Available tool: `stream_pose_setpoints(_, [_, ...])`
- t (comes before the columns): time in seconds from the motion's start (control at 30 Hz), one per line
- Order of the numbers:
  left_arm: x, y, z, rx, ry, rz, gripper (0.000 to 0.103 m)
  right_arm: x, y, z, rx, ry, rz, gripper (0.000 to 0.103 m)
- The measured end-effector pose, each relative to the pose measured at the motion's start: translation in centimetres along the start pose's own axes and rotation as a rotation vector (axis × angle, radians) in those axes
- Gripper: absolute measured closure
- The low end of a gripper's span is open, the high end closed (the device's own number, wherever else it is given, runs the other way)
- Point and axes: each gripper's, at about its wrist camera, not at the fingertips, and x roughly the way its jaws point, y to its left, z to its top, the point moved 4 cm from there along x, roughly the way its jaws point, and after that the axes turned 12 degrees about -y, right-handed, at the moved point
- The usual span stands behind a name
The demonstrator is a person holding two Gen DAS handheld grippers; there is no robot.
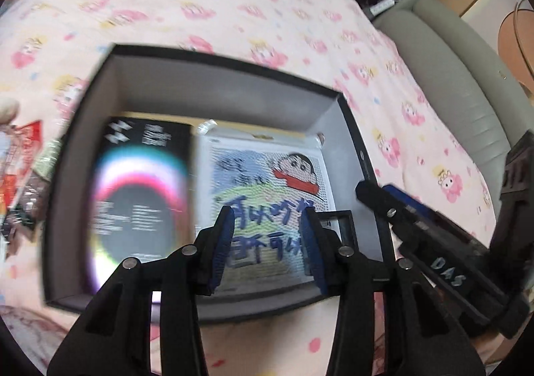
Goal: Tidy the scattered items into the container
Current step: 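Lift the right gripper out of the box toward the scattered items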
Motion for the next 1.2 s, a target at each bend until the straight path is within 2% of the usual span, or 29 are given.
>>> stream_pose_setpoints(0.03, [-0.8, 0.2, 0.0, 0.008, -0.016, -0.002, 0.055, -0.3, 0.4, -0.2, -0.012, -0.001, -0.002, 0.062])
stream_pose_setpoints(0.17, [-2.9, 0.5, -0.6, 0.049, -0.038, -0.012, 0.054, -2.0, 2.1, -1.5, -0.021, -0.017, 0.017, 0.055])
stream_pose_setpoints(0.3, [-3.4, -0.5, -1.2, 0.098, -0.037, -0.021, 0.053, -3.5, 3.1, -3.0, 0.029, -0.016, 0.054, 0.055])
stream_pose_setpoints(0.63, [-8.4, 1.0, -2.3, 0.185, -0.065, -0.019, 0.052, -7.1, 6.9, -4.5, 0.038, -0.060, 0.088, 0.055])
stream_pose_setpoints(1.2, [-13.8, 7.1, -2.8, 0.169, -0.102, 0.013, 0.052, -8.4, 14.9, -6.0, -0.060, -0.053, 0.154, 0.055])
